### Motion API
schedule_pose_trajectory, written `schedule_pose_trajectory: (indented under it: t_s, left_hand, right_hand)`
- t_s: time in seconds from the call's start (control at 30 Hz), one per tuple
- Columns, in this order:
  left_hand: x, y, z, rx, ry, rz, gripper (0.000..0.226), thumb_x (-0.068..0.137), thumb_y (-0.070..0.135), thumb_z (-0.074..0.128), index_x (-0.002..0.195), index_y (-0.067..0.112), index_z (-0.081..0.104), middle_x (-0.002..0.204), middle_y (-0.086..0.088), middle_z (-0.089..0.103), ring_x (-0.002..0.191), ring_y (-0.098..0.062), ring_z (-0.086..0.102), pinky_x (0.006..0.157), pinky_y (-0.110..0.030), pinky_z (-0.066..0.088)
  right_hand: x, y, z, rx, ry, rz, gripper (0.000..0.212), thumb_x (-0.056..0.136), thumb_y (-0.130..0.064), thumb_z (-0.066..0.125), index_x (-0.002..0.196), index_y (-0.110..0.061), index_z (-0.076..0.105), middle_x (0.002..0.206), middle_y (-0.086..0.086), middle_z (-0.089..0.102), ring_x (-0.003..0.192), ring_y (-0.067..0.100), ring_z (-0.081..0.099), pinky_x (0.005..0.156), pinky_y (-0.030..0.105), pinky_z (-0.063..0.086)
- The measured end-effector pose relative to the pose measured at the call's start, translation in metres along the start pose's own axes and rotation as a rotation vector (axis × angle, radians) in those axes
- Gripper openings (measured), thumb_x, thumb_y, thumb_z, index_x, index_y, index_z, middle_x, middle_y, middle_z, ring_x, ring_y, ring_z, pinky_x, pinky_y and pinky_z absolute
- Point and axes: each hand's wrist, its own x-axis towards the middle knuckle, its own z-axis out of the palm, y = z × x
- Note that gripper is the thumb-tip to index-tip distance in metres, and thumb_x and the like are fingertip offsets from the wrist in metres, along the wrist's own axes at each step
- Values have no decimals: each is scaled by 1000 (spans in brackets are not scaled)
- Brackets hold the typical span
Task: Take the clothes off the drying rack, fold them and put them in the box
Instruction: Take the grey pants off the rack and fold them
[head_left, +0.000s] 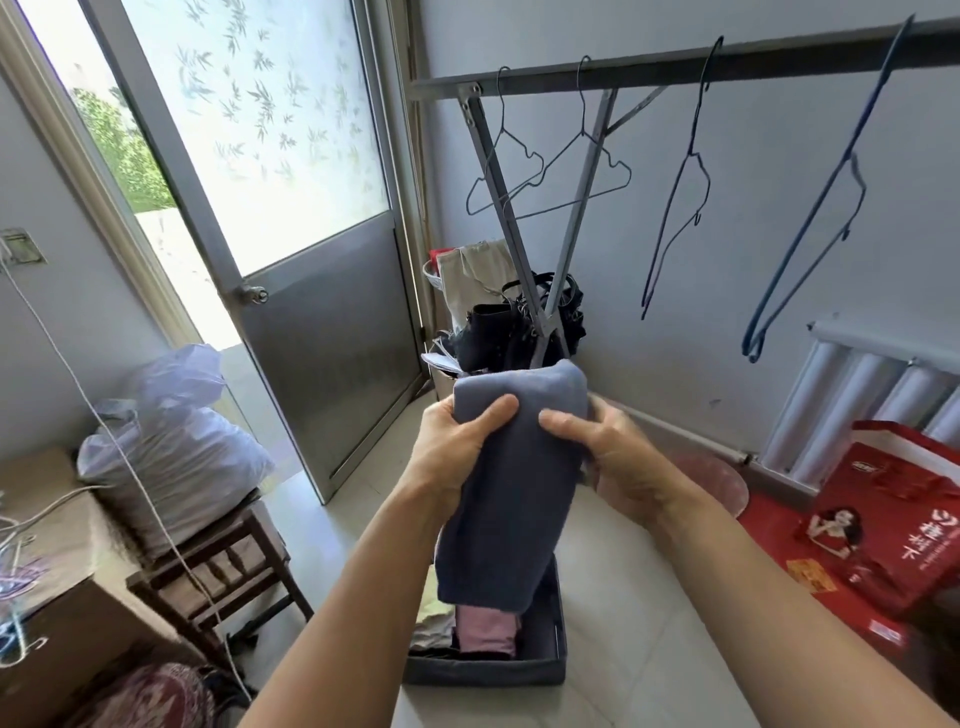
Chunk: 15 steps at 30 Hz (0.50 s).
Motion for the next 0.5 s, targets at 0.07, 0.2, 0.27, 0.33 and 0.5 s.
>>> schedule_pose_trajectory:
  t_s: [0.07, 0.2, 0.27, 0.33, 0.5]
  left_hand:
    - [0, 0, 3, 58, 21, 35, 15, 87, 16, 73, 97, 5, 72, 91, -12, 76, 87, -22, 72, 79, -36, 58]
    - [-4, -2, 7, 187, 32, 141, 8, 94, 12, 63, 91, 13, 70, 85, -2, 75, 83, -14, 70, 69, -21, 53]
    - [-4, -6, 7, 438, 132, 256, 6, 92, 22, 67, 88, 17, 69, 88, 2, 69, 86, -12, 64, 71, -17, 48]
    - [-2, -13, 5, 741, 259, 377, 20, 87, 35, 72, 89, 15, 71, 100, 5, 57, 100, -12, 48, 84, -19, 41]
    - [-5, -16, -7, 663, 121, 528, 12, 86, 35, 73, 94, 25, 75, 126, 13, 59, 126, -2, 41, 111, -24, 25]
  right_hand:
    - [2, 7, 1, 8, 126, -62, 88, 80, -11, 73, 152, -21, 24, 126, 14, 63, 110, 25, 64, 85, 35, 54]
    - [-3, 3, -2, 102, 117, -199, 55, 91, 5, 57, 133, -28, 51, 114, 11, 67, 102, 20, 65, 87, 31, 54]
    - [-7, 1, -7, 21, 101, -230, 45, 87, 6, 63, 121, -24, 63, 113, 9, 68, 102, 21, 64, 87, 30, 54]
    - [-10, 2, -14, -94, 58, -241, 53, 80, 5, 71, 122, -26, 61, 116, 6, 65, 104, 19, 64, 86, 26, 54]
    - [-16, 0, -23, -532, 33, -324, 51, 74, -7, 79, 117, -25, 60, 111, -5, 64, 100, 2, 61, 73, 6, 47]
